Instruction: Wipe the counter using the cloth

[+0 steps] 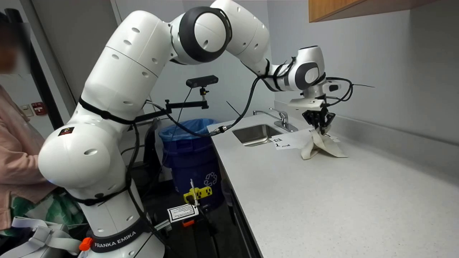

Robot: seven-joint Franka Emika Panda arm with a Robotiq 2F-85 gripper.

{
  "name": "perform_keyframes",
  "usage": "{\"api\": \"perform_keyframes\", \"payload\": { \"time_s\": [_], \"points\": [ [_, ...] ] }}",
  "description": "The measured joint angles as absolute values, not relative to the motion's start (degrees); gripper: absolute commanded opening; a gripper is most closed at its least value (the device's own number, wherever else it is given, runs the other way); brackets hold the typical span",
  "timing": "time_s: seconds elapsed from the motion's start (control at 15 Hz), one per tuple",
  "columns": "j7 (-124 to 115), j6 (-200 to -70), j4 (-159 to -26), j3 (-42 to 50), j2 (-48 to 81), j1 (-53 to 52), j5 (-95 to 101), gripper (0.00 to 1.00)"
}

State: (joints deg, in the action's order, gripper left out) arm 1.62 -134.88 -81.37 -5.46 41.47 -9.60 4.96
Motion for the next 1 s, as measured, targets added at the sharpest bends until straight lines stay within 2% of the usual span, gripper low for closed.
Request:
{"api": "perform_keyframes", "payload": {
  "time_s": [0.4, 0.6, 0.67, 0.73, 0.8, 1.0],
  "points": [
    [2.16, -131.45, -81.49, -5.35, 40.63, -9.60, 5.38, 0.99],
    [2.14, -127.76, -81.56, -4.94, 38.98, -9.59, 6.11, 1.00],
    [2.13, -126.74, -81.64, -4.76, 38.23, -9.60, 6.44, 0.96],
    [2.13, -125.81, -81.71, -4.64, 37.51, -9.59, 6.70, 0.75],
    [2.13, -124.98, -81.86, -4.57, 36.77, -9.59, 6.88, 0.73],
    [2.17, -123.87, -82.45, -4.50, 35.09, -9.59, 7.32, 0.49]
  ]
}}
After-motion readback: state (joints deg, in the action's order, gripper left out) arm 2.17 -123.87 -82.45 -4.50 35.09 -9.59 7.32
